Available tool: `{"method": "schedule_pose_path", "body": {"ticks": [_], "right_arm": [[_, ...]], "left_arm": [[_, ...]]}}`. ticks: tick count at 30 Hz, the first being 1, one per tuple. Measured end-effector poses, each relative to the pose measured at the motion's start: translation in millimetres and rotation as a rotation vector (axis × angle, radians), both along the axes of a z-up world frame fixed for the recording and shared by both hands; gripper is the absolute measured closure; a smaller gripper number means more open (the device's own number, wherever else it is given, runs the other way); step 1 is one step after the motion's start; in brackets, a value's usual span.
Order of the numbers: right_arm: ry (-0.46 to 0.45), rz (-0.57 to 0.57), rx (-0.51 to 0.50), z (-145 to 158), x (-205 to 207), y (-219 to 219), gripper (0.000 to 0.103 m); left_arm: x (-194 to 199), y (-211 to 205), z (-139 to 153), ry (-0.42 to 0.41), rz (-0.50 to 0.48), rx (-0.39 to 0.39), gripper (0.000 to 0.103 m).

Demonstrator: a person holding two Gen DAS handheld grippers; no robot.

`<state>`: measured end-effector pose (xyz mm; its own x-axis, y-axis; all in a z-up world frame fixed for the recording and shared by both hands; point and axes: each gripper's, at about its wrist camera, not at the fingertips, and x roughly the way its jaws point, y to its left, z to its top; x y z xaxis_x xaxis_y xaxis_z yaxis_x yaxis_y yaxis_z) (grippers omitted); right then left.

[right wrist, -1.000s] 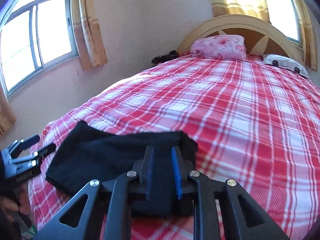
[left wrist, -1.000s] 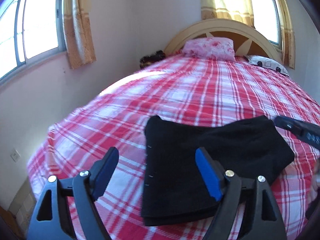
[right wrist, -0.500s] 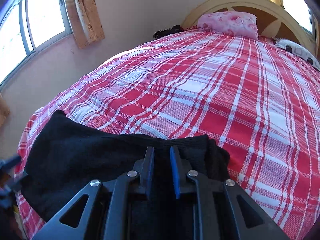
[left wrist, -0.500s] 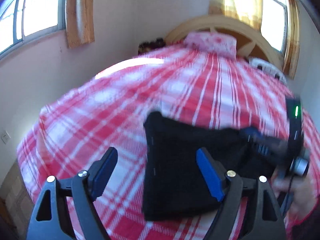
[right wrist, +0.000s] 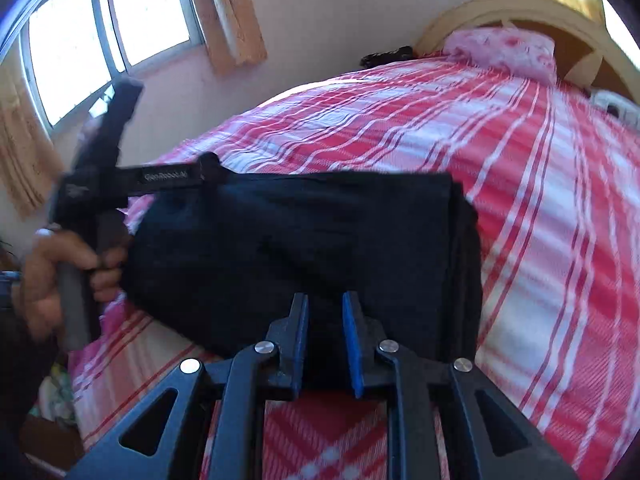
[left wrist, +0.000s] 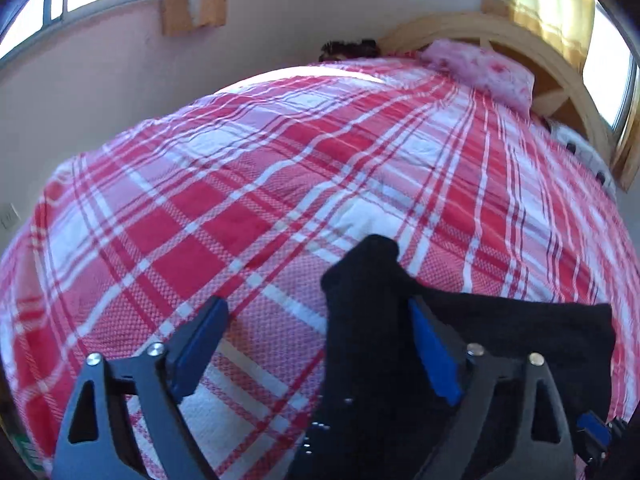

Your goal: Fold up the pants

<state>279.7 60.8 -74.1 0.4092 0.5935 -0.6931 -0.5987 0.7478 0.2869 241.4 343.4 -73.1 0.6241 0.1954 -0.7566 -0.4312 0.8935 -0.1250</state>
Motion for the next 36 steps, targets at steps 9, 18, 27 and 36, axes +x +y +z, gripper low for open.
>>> {"method": "schedule_pose_path", "body": {"ticks": [9, 18, 27, 36], "right_arm": [[-0.052, -0.079, 0.055, 7.8, -14.4, -14.0, 0.084], [-0.042, -0.09, 0.001, 7.7, -28.7, -10.5, 0.084], [-0.023, -0.225, 0.164, 34.4, -63.2, -30.0, 0.083], [0.113, -0.321, 0.097, 24.5, -82.8, -24.4, 0.081]], "left_arm": [[-41.2, -17.1, 39.4, -0.025, -0.048, 0.088, 0.011], [-95.4, -40.0, 17.4, 0.007, -0.116, 0.225, 0.011], [-124.1, -42.2, 40.1, -0.027, -0.051, 0.194, 0.011], [-128.1, -82.9, 42.0, 0.008, -0.077, 0.23, 0.011]]}}
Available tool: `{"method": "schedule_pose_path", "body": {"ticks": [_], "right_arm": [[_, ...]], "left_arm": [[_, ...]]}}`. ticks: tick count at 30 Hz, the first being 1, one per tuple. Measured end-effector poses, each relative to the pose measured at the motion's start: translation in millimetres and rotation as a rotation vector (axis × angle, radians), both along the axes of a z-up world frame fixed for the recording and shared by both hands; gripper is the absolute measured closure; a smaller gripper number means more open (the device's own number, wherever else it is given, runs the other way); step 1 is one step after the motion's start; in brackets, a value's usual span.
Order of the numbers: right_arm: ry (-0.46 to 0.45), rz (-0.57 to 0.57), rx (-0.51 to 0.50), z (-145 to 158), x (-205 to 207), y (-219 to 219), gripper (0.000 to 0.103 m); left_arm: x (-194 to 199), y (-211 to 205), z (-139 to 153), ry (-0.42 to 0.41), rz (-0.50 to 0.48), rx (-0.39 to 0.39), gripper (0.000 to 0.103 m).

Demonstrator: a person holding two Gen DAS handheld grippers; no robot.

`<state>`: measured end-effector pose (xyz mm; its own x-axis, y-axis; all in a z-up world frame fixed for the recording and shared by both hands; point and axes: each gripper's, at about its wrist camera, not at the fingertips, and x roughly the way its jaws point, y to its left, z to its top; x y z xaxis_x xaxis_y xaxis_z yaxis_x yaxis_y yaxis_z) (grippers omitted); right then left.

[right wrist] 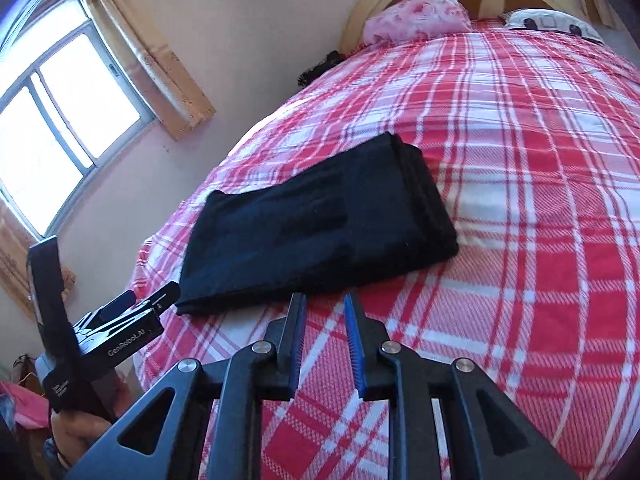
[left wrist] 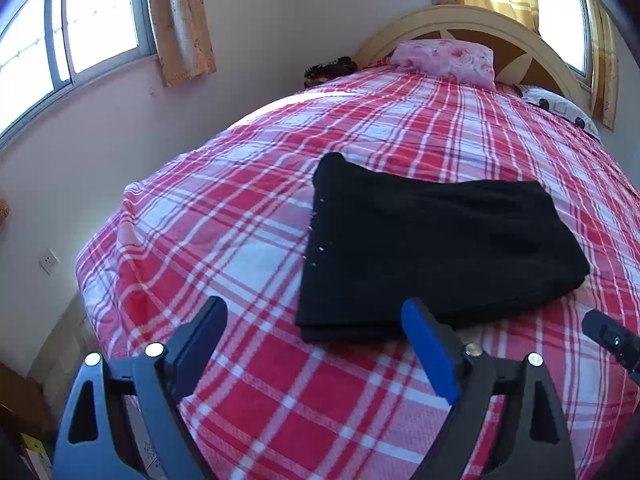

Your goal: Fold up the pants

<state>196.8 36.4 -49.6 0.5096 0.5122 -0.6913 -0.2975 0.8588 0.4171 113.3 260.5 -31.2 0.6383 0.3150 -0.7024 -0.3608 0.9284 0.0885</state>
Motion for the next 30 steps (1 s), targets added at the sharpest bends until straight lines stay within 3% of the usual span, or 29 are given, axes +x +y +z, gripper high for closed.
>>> {"method": "schedule_pose_path", "body": {"ticks": [4, 7, 9, 19, 30], "right_arm": [[0.057, -0.055, -0.066, 1.2, -5.6, -4.8, 0.078], [0.103, -0.089, -0.133, 1.8, -7.5, -8.1, 0.061], [0.099, -0.081, -0.122, 5.6, -12.6, -11.5, 0.057], [-0.17, -0.067, -0.094, 56.1, -66.5, -16.2, 0.057], [-0.344, -0.122, -0.094, 83.4, -95.4, -30.0, 0.057]], "left_arm": [[-6.9, -16.5, 0.4, 0.013, -0.015, 0.05, 0.011], [-12.6, -25.8, 3.6, 0.015, -0.024, 0.067, 0.01], [-16.6, -27.7, 5.9, 0.012, -0.021, 0.047, 0.005], [-36.4, -46.7, 23.4, -0.042, -0.035, 0.019, 0.005], [-58.9, -70.9, 57.4, -0.139, -0.06, 0.118, 0.0]]}}
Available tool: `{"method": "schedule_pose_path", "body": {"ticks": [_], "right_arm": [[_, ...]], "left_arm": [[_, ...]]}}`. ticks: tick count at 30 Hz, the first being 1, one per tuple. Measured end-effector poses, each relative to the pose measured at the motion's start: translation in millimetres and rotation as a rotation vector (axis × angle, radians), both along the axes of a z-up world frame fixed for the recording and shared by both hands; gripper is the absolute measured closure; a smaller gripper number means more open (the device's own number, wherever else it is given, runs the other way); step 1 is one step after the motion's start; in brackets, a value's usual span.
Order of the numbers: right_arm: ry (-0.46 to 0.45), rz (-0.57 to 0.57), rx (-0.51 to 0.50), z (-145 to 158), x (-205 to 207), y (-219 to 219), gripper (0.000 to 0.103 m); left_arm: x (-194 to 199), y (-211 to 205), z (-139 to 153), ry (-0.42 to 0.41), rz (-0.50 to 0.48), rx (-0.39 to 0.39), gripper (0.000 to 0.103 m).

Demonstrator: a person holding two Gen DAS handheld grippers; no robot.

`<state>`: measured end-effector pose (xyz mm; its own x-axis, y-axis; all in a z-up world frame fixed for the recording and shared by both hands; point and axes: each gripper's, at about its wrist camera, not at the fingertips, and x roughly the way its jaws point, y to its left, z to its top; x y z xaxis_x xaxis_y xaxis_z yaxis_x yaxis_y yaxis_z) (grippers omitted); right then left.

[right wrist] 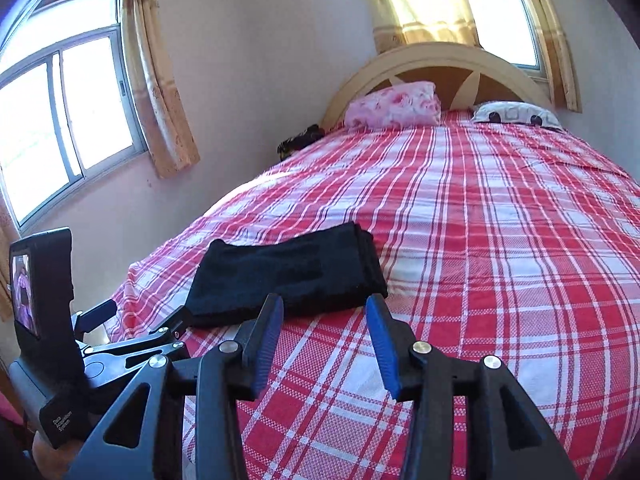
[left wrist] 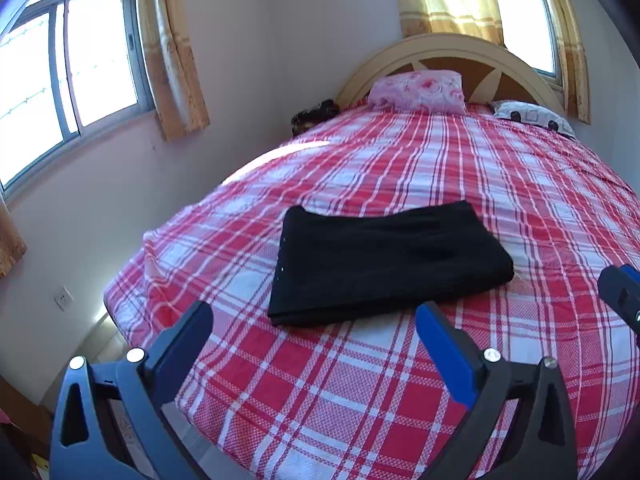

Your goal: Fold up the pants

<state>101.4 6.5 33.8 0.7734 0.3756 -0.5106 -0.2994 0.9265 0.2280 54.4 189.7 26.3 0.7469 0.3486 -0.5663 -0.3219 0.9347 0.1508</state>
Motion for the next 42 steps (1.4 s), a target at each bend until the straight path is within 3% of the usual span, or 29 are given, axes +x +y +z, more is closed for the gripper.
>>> {"method": "schedule_pose_path", "body": {"ticks": [22, 42], "right_arm": [[-0.142, -0.049, -0.004, 24.7, -25.1, -8.2, 0.056], [-0.121, -0.041, 0.012, 23.0, -24.6, -8.4, 0.056]], "left_arm": [[-14.4, -11.5, 15.8, -0.063, -0.009, 0.029, 0.0], [-15.2, -12.0, 18.9, -0.061, -0.004, 0.026, 0.0]]}}
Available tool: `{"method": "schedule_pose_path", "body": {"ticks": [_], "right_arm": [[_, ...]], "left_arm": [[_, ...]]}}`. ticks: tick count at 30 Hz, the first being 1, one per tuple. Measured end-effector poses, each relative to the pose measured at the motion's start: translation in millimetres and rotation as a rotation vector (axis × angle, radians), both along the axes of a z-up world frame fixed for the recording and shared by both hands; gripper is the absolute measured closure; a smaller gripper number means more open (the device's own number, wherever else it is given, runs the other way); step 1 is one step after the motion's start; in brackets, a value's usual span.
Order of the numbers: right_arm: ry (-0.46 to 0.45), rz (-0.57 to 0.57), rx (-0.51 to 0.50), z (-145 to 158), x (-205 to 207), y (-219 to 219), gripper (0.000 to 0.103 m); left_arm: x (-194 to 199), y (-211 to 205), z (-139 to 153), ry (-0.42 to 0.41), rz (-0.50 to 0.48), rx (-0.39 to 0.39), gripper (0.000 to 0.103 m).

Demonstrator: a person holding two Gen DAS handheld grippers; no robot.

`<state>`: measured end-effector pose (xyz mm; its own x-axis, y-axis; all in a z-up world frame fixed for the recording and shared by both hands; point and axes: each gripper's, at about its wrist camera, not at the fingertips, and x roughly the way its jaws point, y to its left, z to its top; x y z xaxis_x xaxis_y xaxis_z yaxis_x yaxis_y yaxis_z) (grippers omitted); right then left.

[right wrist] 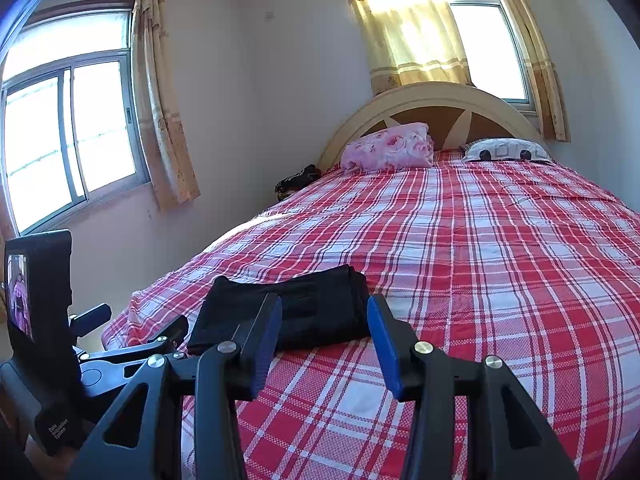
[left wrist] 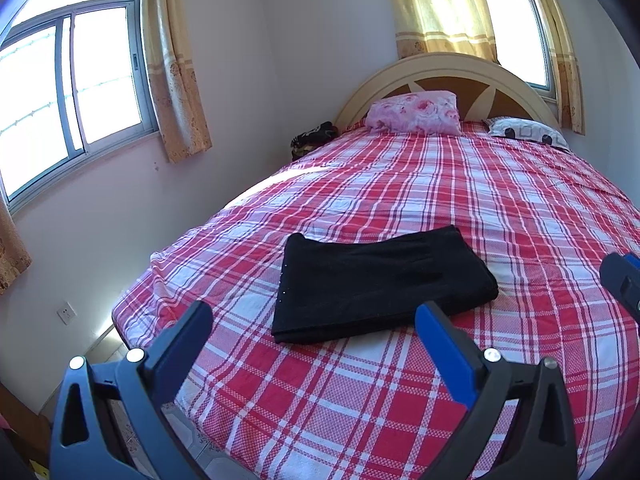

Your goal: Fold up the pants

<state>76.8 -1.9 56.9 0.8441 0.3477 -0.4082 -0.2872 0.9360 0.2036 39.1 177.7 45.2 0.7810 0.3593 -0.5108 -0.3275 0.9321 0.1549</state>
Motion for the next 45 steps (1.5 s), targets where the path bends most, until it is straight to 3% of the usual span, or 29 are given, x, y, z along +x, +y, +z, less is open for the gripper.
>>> {"method": "schedule_pose_path", "body": {"ticks": [12, 30, 39, 45], "right_arm": [[0.011, -0.001, 0.005, -2.1, 0.3, -3.6, 0.056], [0.026, 0.003, 0.005, -5.8, 2.2, -1.5, 0.056], [0.034, 0.003, 0.005, -7.5, 2.2, -1.8, 0.056], [0.048, 0.005, 0.008, -11.0, 2.6, -1.1, 0.056]], "left_arm": [[2.9, 7.3, -2.7, 0.02, 0.018, -0.031, 0.0], [3.9, 10.1, -4.7, 0.022, 0.029, 0.002, 0.0], [6.8, 14.4, -5.8, 0.024, 0.031, -0.019, 0.0], [7.1, 14.7, -11.6, 0.042, -0.011, -0.076, 0.0]]}}
